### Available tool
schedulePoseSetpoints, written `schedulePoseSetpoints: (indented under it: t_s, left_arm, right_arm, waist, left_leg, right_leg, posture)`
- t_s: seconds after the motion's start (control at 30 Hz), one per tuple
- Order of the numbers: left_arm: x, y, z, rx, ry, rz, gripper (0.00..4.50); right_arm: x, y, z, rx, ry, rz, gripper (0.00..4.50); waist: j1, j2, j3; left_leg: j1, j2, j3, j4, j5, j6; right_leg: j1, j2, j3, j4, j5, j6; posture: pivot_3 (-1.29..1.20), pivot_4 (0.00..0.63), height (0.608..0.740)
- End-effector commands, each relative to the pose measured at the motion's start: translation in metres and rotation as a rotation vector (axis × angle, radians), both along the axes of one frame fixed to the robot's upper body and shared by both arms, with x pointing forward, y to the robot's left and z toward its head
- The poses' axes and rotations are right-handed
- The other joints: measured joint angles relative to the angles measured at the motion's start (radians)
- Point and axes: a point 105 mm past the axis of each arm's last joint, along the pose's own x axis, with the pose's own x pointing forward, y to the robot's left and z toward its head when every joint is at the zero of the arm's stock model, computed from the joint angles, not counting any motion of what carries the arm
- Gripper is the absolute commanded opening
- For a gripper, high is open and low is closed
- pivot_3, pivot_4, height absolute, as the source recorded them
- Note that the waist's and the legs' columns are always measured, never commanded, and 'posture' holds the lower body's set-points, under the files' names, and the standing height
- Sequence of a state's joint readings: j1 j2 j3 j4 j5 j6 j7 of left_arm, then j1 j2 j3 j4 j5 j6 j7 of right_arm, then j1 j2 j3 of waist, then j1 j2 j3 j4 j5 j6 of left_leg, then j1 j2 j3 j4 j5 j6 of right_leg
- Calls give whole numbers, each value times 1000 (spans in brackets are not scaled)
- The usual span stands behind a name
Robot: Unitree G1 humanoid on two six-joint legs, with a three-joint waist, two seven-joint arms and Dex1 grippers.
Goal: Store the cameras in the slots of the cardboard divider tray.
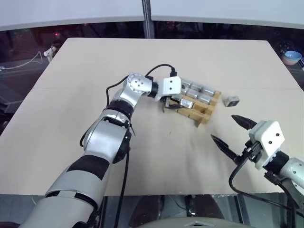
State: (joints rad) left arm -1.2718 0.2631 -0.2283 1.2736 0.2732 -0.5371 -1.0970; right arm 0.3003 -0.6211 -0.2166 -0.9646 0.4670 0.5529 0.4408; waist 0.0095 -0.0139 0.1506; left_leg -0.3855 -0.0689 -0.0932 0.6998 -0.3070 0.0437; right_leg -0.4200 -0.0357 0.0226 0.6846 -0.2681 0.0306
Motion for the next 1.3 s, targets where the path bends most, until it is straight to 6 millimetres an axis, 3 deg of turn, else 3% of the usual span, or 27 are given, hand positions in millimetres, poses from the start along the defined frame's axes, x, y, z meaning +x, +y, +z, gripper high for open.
schedulePoseSetpoints:
  t_s: [0.03,0.23,0.83,1.07,1.2,1.3]
  left_arm:
    - [6,-6,23,-29,-69,18,4159]
    - [11,-7,32,-21,-90,51,4159]
    - [9,-7,29,-35,-6,51,4159]
    - [11,-13,11,104,-126,41,4159]
    - [14,-21,9,122,-200,53,4159]
    - [10,-26,12,72,-160,35,4159]
  right_arm:
    - [-6,0,12,-14,-68,-16,4500]
    - [-6,2,11,-10,-67,-19,4500]
    - [-4,2,8,-15,-68,-14,4500]
    - [-4,3,8,-18,-67,-12,4500]
    - [-4,3,9,-18,-68,-12,4500]
    - [-4,4,9,-20,-69,-11,4500]
  waist:
    - [0,0,0]
    - [-1,0,0]
    - [-1,0,0]
    - [0,0,0]
    - [8,-1,0]
    - [8,-1,0]
  left_leg:
    - [0,0,0,0,0,0]
    - [2,0,3,0,0,0]
    - [2,0,3,0,0,0]
    - [2,0,3,0,0,0]
    - [4,0,2,1,0,1]
    - [6,-1,2,3,0,1]
  right_leg:
    - [0,0,0,0,0,0]
    - [0,0,1,3,0,0]
    - [0,0,1,4,0,0]
    - [0,0,1,4,0,0]
    - [3,0,1,4,0,0]
    - [6,0,0,4,0,1]
  posture:
    - [0,150,740]
    - [0,150,740]
    - [0,150,740]
    - [0,150,740]
    - [0,150,740]
    - [0,150,740]
